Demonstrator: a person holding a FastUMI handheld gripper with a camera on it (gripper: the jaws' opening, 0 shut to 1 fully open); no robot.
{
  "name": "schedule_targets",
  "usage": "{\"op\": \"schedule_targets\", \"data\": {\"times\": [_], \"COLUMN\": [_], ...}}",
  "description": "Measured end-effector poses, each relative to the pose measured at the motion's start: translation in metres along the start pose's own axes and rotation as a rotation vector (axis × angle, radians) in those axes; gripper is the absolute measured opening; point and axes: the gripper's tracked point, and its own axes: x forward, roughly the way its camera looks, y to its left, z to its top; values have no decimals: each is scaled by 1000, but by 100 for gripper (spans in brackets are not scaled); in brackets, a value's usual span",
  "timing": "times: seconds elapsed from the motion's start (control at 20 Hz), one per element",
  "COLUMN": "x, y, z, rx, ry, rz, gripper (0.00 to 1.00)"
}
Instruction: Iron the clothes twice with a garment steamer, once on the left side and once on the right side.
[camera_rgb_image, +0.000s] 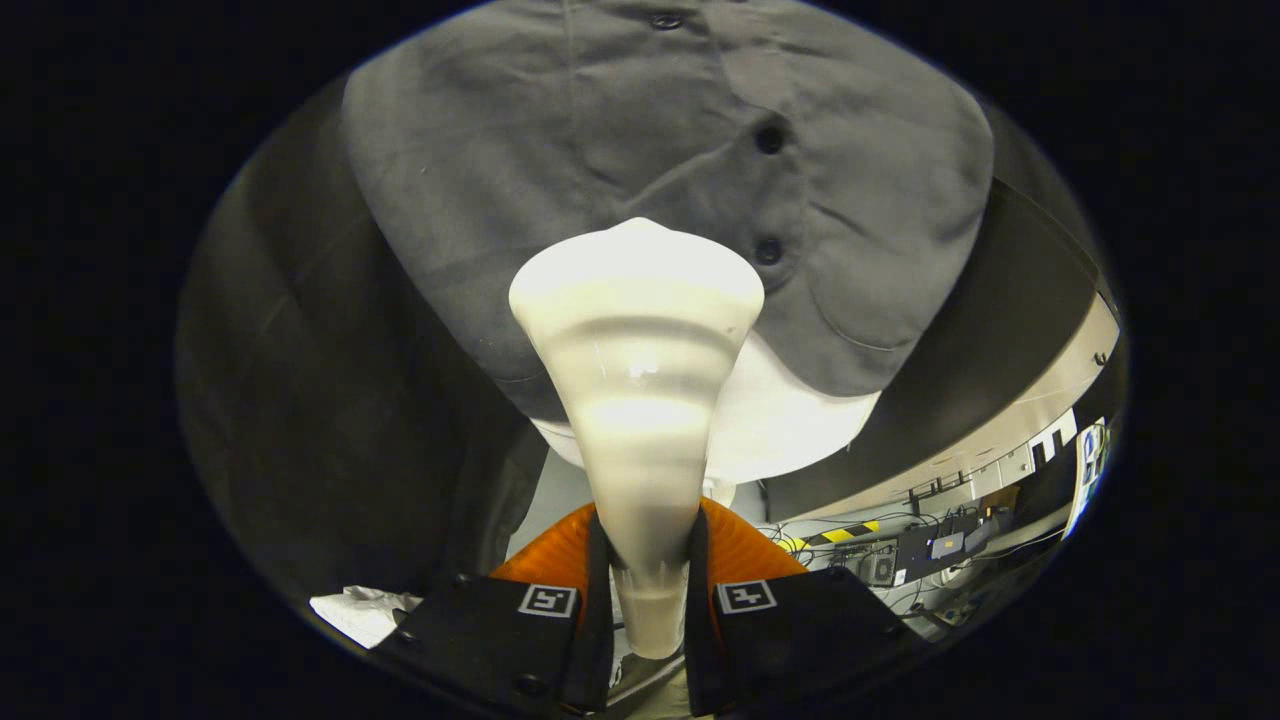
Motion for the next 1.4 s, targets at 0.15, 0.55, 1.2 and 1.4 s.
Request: {"op": "schedule_targets", "data": {"times": [0.15, 0.55, 1.2, 1.4], "x": [-38, -132, -311, -360], "y": [-19, -115, -270, -292], "z": [21, 64, 180, 216], "rx": [24, 89, 129, 104], "ry": [-47, -224, -523, -623], "rz": [-12, -51, -98, -102], "gripper": [37, 37, 37, 37]}}
